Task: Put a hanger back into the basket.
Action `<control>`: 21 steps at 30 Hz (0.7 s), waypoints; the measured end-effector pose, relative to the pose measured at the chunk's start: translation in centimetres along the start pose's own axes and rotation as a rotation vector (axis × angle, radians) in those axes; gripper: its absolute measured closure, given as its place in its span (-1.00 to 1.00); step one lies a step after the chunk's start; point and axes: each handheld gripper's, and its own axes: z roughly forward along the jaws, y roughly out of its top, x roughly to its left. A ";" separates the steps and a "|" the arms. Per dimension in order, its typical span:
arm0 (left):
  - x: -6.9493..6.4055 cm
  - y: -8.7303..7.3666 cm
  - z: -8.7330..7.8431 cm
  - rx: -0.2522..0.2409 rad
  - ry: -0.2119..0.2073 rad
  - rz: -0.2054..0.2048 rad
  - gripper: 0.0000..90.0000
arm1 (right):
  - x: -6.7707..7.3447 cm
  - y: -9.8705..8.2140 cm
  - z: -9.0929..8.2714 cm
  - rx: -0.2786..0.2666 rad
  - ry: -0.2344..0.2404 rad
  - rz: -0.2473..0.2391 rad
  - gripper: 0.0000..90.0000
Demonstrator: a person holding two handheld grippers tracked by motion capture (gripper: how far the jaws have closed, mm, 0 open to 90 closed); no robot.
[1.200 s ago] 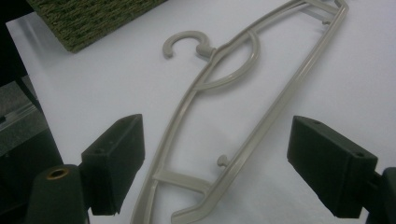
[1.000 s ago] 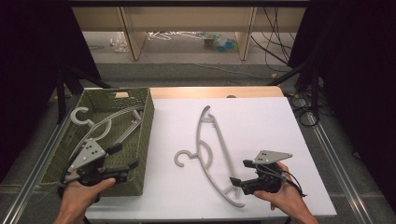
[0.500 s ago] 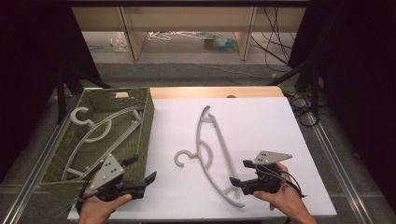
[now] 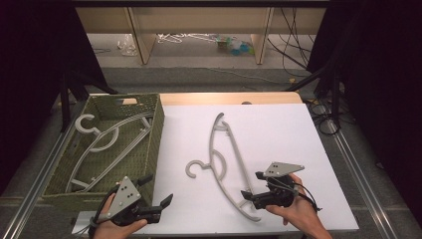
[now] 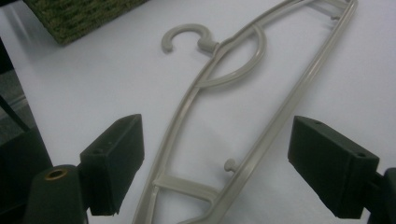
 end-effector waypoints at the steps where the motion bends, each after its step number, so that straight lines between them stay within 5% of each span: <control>1: -0.1 -0.2 0.2 0.003 -0.007 0.005 -0.63 | 0.1 0.1 0.2 0.010 -0.002 -0.001 -0.55; 5: -0.4 -0.6 0.8 0.025 -0.023 0.000 -0.63 | 0.7 0.5 1.5 0.057 -0.011 -0.026 -0.49; 9: -0.3 -0.9 0.8 0.036 -0.027 0.005 -0.63 | 1.3 0.8 3.2 0.108 -0.024 0.015 -0.45; 14: -0.1 -0.9 0.8 0.038 -0.024 0.007 -0.62 | 1.9 1.5 5.3 0.154 -0.017 -0.030 -0.37; 21: -0.3 -1.0 0.8 0.042 -0.043 0.012 -0.62 | 2.7 2.8 8.1 0.290 -0.011 -0.022 -0.09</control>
